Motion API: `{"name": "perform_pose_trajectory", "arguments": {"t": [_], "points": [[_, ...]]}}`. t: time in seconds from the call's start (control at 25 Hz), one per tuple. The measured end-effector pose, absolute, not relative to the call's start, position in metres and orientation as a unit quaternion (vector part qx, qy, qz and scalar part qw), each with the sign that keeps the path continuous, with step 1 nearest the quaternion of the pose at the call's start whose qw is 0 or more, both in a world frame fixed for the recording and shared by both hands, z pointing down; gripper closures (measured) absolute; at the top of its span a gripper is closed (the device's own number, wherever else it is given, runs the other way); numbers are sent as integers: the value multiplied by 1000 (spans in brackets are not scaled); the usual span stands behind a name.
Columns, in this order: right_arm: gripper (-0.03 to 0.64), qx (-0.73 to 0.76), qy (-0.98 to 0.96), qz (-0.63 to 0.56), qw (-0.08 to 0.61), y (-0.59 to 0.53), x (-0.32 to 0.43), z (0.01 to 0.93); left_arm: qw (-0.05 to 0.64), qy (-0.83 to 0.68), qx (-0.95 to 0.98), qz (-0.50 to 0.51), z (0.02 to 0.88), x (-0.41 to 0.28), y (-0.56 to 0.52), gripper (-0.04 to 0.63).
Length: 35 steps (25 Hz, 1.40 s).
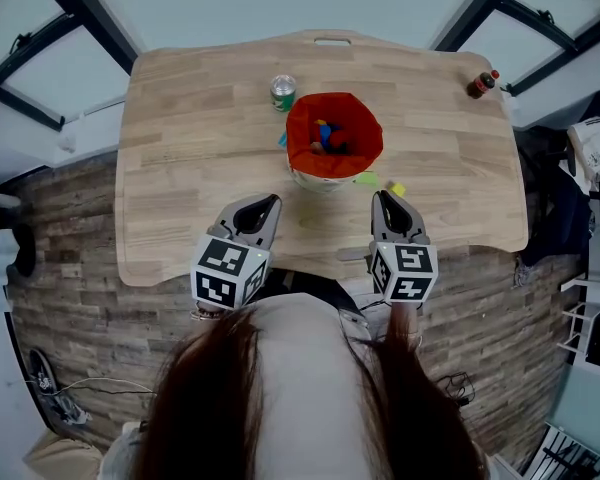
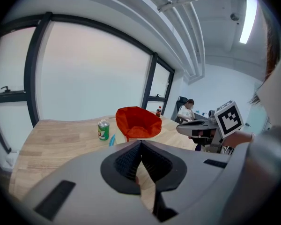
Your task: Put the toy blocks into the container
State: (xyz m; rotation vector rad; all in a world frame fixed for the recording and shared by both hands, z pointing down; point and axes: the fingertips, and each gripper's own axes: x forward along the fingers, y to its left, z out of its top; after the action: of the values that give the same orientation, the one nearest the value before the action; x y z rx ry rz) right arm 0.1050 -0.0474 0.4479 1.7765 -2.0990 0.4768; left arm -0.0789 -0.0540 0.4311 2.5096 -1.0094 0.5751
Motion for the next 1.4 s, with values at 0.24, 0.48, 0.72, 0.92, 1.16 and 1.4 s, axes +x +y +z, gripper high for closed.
{"name": "perform_pose_trajectory", "arguments": {"t": [0.24, 0.48, 0.72, 0.92, 1.16, 1.4], "points": [[569, 631, -735, 177, 175, -35, 114, 453, 184, -355, 895, 200, 431, -72, -50, 586], [569, 637, -728, 185, 174, -25, 123, 458, 178, -349, 898, 199, 429, -63, -47, 586], [569, 646, -717, 198, 171, -18, 132, 463, 179, -339, 902, 197, 428, -54, -45, 586], [568, 661, -700, 201, 181, -14, 144, 471, 177, -330, 905, 200, 428, -48, -46, 586], [568, 672, -686, 204, 189, -6, 158, 483, 174, -315, 910, 205, 427, -38, -46, 586], [567, 672, -683, 205, 198, -1, 163, 496, 172, -304, 913, 209, 429, -31, -47, 586]]}}
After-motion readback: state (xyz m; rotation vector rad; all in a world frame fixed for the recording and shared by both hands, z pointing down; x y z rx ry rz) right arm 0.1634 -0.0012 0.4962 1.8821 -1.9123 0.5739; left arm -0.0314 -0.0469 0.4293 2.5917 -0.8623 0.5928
